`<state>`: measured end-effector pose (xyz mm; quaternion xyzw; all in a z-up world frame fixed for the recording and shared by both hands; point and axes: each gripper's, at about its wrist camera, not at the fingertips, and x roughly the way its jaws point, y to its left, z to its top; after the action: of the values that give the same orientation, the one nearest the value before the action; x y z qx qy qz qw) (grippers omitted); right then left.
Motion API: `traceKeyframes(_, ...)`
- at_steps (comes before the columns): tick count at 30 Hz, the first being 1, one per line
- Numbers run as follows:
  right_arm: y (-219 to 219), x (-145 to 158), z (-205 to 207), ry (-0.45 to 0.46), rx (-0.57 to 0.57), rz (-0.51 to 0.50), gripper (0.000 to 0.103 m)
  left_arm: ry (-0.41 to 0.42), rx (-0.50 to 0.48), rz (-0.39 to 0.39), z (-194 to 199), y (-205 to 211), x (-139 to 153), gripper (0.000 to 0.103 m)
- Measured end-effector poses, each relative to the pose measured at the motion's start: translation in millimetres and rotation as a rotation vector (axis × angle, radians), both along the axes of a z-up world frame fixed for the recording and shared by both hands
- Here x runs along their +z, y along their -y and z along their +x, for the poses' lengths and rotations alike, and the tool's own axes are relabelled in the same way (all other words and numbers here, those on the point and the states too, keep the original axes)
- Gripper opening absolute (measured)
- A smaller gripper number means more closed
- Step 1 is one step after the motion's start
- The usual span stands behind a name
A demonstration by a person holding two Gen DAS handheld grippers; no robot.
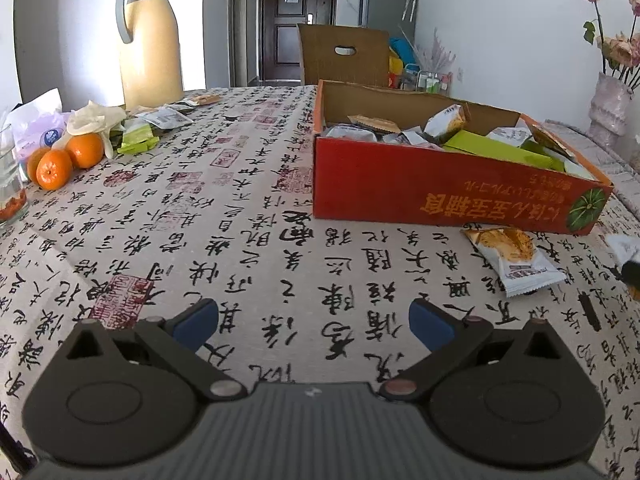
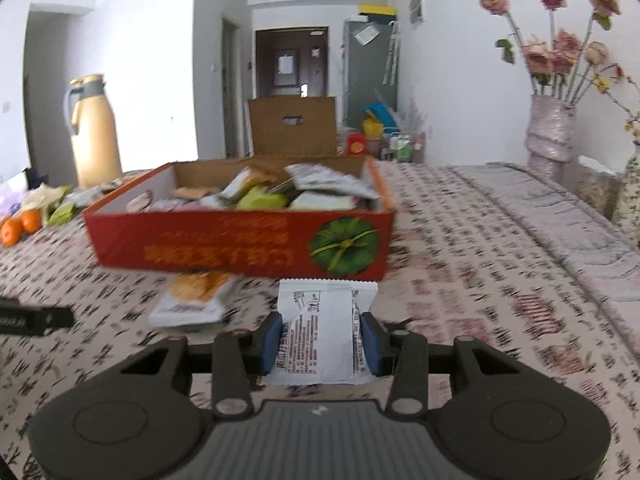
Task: Organize snacks
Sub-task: 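Grasp the biscuit packet with the left gripper while the right gripper holds the sachet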
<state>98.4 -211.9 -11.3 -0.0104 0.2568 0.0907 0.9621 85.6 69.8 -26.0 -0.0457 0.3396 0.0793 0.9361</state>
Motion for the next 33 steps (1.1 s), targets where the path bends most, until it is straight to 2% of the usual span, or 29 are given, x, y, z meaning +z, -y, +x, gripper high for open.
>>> traceKeyframes(3,10,5,6,0.018,-0.019,0.004,0.041,0.008,-0.019,-0.006,1,9,8,0.103)
traceKeyframes(9,23,11,20,0.040,-0.036,0.001,0.041,0.051,-0.077,0.031,8,43,29,0.103)
traceKeyframes(14,32,13,34,0.048,-0.052,0.019,0.041,0.054,-0.122,0.061,24,76,39,0.103)
traceKeyframes(17,36,11,42,0.044,-0.062,0.043,0.041,0.035,-0.137,0.080,36,94,38,0.103)
traceKeyframes(24,43,-6,53,0.023,-0.063,0.100,0.041,-0.031,-0.139,0.070,67,120,30,0.103)
traceKeyframes(33,44,-13,52,0.022,-0.042,0.127,0.041,-0.128,-0.033,0.043,97,133,4,0.103)
